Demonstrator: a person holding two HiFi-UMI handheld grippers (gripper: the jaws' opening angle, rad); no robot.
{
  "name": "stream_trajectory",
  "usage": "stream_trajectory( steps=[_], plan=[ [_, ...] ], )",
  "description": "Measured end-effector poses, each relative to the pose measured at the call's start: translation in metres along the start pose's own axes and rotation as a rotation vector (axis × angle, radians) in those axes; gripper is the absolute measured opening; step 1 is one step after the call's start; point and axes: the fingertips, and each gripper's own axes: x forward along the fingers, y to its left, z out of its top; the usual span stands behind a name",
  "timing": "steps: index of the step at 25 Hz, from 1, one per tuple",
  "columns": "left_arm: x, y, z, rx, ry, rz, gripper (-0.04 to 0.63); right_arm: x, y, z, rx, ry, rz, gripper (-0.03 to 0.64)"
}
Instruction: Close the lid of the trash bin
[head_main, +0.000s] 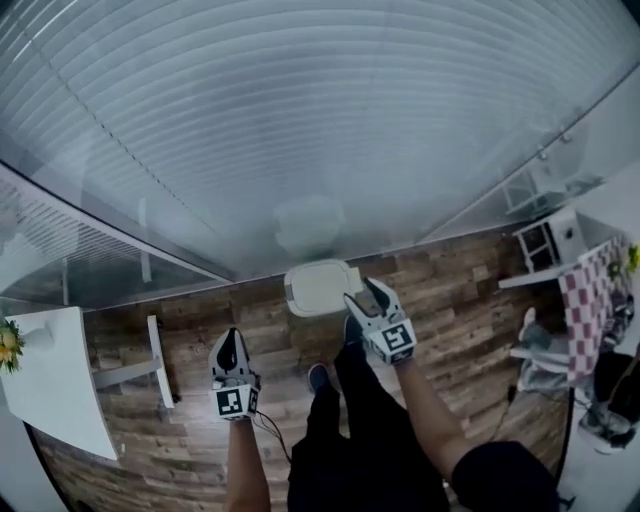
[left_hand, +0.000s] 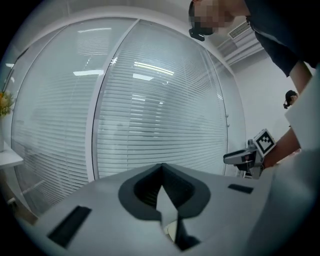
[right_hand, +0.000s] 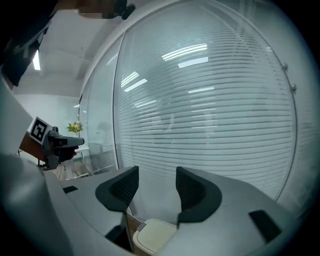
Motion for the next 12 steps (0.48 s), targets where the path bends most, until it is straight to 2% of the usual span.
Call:
stream_trajectory(
  steps=[5,12],
  plan=[
    [-0.022,0.003,0.040,-0.003,-0.105,0.021,0.006,-0.056,0.002,0.047,0.012,-0.071,-0.059,0.229],
    [-0.062,0.005,0.066,-0.052,-0.128,0.027,0.006,-0.124,-0.005,0.084,-0.026,-0.186,-0.133,0.229]
  ],
)
